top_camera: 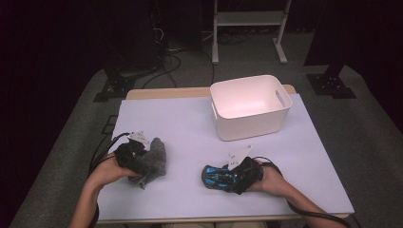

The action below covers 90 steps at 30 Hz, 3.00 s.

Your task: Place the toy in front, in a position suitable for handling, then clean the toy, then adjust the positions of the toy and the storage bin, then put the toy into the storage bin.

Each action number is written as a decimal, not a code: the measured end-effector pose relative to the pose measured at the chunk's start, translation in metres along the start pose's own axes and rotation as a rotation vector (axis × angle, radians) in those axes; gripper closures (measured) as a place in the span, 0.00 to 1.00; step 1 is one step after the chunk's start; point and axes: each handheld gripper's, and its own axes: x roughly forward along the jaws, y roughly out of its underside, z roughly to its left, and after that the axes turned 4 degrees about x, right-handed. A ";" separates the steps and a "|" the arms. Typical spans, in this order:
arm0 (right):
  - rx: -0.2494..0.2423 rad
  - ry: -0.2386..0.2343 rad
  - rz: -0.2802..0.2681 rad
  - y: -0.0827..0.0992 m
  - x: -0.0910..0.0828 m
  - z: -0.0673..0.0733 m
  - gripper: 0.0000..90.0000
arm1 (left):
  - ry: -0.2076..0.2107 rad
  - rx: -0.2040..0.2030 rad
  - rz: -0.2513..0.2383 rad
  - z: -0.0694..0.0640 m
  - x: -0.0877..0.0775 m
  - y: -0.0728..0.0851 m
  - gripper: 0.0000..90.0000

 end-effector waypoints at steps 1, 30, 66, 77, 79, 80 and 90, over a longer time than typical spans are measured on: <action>-0.005 -0.002 -0.001 -0.001 0.000 0.001 0.28 | -0.002 0.000 -0.002 0.000 0.000 0.000 0.17; 0.112 -0.033 -0.058 -0.007 -0.053 -0.033 0.20 | -0.088 0.012 -0.088 -0.021 -0.003 0.016 0.10; 0.097 0.097 -0.041 -0.031 -0.141 -0.060 0.21 | -0.081 0.039 -0.105 -0.031 0.001 0.013 0.10; 0.067 0.103 -0.043 -0.048 -0.151 -0.070 0.22 | -0.086 0.036 -0.111 -0.031 -0.001 0.014 0.10; 0.064 0.107 -0.033 -0.051 -0.152 -0.073 0.22 | -0.084 0.033 -0.117 -0.031 -0.002 0.015 0.10; 0.057 0.107 -0.027 -0.053 -0.151 -0.074 0.22 | -0.083 0.030 -0.119 -0.031 -0.002 0.014 0.10; 0.054 0.134 0.022 -0.062 -0.155 -0.096 0.24 | -0.076 0.037 -0.120 -0.031 -0.002 0.013 0.10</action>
